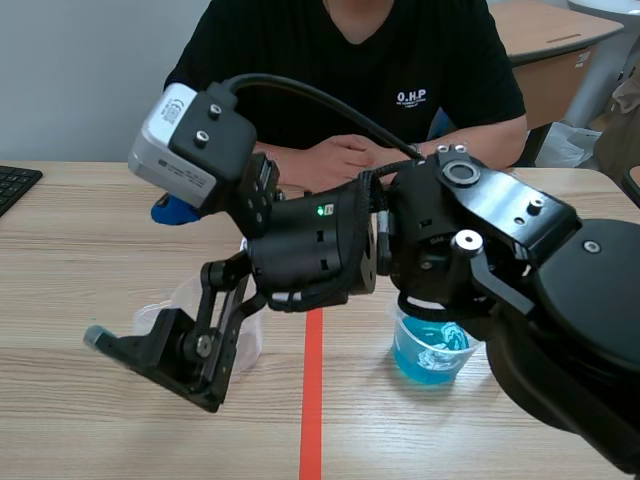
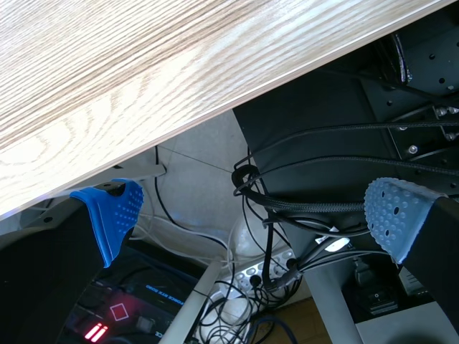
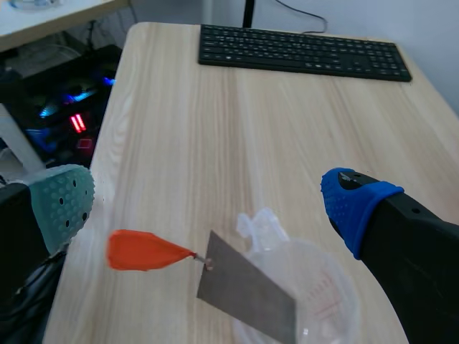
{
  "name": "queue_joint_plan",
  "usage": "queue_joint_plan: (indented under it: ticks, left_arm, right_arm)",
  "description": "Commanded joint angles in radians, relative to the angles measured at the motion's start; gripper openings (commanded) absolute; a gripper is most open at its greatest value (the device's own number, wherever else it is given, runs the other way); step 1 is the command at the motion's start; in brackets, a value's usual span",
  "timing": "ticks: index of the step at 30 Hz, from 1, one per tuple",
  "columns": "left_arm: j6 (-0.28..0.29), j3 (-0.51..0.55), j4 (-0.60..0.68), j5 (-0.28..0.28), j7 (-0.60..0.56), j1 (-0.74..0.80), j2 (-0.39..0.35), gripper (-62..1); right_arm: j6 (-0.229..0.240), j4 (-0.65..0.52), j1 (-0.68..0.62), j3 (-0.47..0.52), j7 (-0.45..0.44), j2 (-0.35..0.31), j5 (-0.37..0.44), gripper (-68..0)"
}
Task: Do the redox reaction experiment.
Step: 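Return to the home posture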
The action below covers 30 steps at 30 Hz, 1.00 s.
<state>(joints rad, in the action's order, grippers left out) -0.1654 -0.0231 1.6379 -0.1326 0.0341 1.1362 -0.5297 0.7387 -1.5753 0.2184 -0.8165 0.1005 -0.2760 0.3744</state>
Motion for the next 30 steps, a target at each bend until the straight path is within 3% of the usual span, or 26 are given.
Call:
queue_joint_plan:
  ticks: [1,4,6,16,21,25,30]
  left_arm:
    - [-0.004,0.003,0.006,-0.006,-0.007,0.008,0.0,1.4]
    - [-0.004,0.003,0.006,-0.006,-0.007,0.008,0.0,1.4]
    - [-0.004,0.003,0.006,-0.006,-0.008,0.008,0.0,1.4]
    - [-0.005,0.003,0.006,-0.006,-0.008,0.008,0.0,1.4]
    - [-0.008,0.003,0.011,-0.002,-0.012,0.008,-0.004,1.4]
    - [-0.009,0.019,0.04,0.042,-0.015,0.008,-0.006,1.4]
    - [-0.009,0.091,0.09,0.048,-0.016,0.007,-0.008,1.4]
  right_arm:
    - [0.007,-0.034,0.019,0.008,-0.022,-0.035,0.046,0.4]
    - [0.002,-0.08,0.014,0.009,-0.035,-0.094,0.101,0.4]
    - [-0.033,-0.116,0.014,0.01,-0.056,-0.143,0.115,0.4]
    - [-0.275,-0.241,-0.037,0.046,-0.193,-0.391,0.158,0.4]
    - [-0.369,-0.313,-0.131,0.14,-0.227,-0.496,0.158,0.4]
    - [-0.434,-0.374,-0.248,0.244,-0.232,-0.564,0.158,0.4]
    - [-0.463,-0.433,-0.429,0.389,-0.23,-0.589,0.157,0.4]
